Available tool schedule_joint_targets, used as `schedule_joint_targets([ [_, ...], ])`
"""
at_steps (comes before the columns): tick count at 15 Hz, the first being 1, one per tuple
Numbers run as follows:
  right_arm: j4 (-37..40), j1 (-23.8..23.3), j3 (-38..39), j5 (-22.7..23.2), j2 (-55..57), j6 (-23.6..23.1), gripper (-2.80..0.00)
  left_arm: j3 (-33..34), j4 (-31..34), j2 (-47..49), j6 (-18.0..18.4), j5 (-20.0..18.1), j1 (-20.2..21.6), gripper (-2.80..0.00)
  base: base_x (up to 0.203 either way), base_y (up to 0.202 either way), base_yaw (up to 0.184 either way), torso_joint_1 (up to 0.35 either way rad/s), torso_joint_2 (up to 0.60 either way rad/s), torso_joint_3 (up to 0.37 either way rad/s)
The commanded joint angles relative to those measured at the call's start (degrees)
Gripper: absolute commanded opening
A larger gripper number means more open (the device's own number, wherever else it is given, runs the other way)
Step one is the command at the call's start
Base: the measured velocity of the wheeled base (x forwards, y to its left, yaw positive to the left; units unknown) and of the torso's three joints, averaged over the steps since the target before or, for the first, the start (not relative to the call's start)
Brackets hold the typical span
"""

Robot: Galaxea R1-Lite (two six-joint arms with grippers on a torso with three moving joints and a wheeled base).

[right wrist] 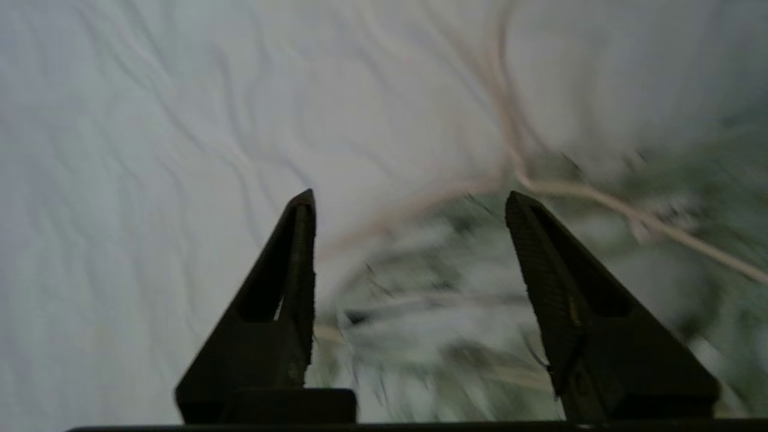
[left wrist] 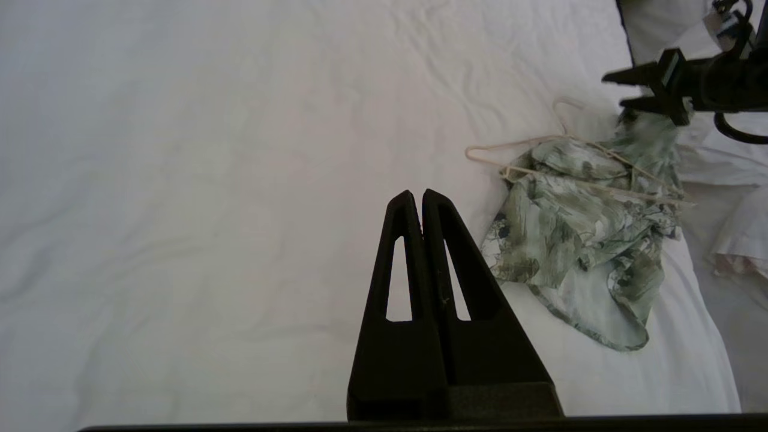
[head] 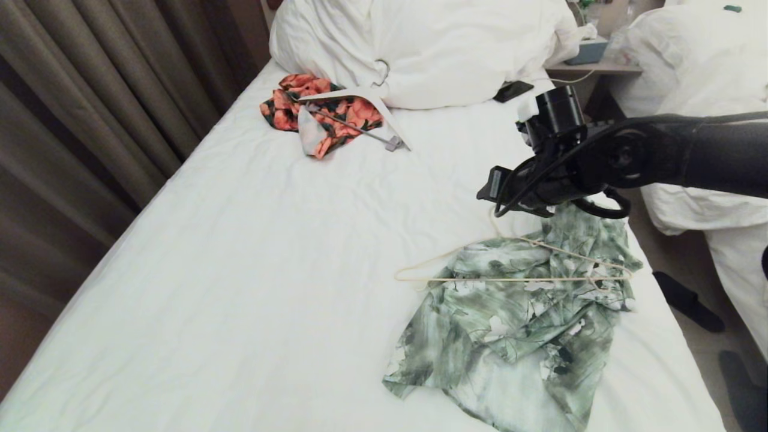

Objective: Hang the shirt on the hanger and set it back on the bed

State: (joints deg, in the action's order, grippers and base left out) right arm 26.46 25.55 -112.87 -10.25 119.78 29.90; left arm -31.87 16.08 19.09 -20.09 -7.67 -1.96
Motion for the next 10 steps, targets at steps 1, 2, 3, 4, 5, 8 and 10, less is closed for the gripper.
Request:
schedule_joint_targets([
  [1, 8.61, 0.14, 0.14, -0.51, -3.87, 0.12, 0.0, -0.3, 0.15, -2.2, -0.12, -0.41, 0.55, -2.8, 0.0, 0.0, 0.0, 0.0, 0.0, 0.0],
  [2, 12.63, 0.17, 0.4, -1.45, -6.56, 0.25, 0.0, -0.47, 0.09, -2.3, -0.12, -0.5, 0.46, -2.8, 0.0, 0.0, 0.0, 0.0, 0.0, 0.0],
  [3, 15.44, 0.18, 1.62, -2.72, -9.23, 0.34, 0.0, -0.29, 0.09, -2.59, -0.12, -0.5, 0.44, -2.8, 0.0, 0.0, 0.0, 0.0, 0.0, 0.0],
  [4, 16.74, 0.14, 4.22, -4.09, -12.39, 0.34, -2.8, -0.11, 0.14, -3.33, -0.12, -0.61, 0.25, -2.8, 0.0, 0.0, 0.0, 0.0, 0.0, 0.0],
  [5, 17.39, 0.13, 7.08, -5.21, -15.85, 0.31, -2.8, 0.24, 0.15, -4.2, -0.1, -0.93, 0.21, -2.8, 0.0, 0.0, 0.0, 0.0, 0.0, 0.0],
  [8, 18.43, 0.18, 16.65, -6.62, -25.86, 0.06, -2.8, 0.37, 0.09, -5.95, 0.04, -0.38, 0.34, -2.8, 0.0, 0.0, 0.0, 0.0, 0.0, 0.0],
  [10, 18.46, 0.19, 24.22, -8.0, -32.04, 0.01, -2.8, -0.27, 0.66, -7.68, 0.02, -0.24, 1.12, -2.8, 0.0, 0.0, 0.0, 0.0, 0.0, 0.0],
])
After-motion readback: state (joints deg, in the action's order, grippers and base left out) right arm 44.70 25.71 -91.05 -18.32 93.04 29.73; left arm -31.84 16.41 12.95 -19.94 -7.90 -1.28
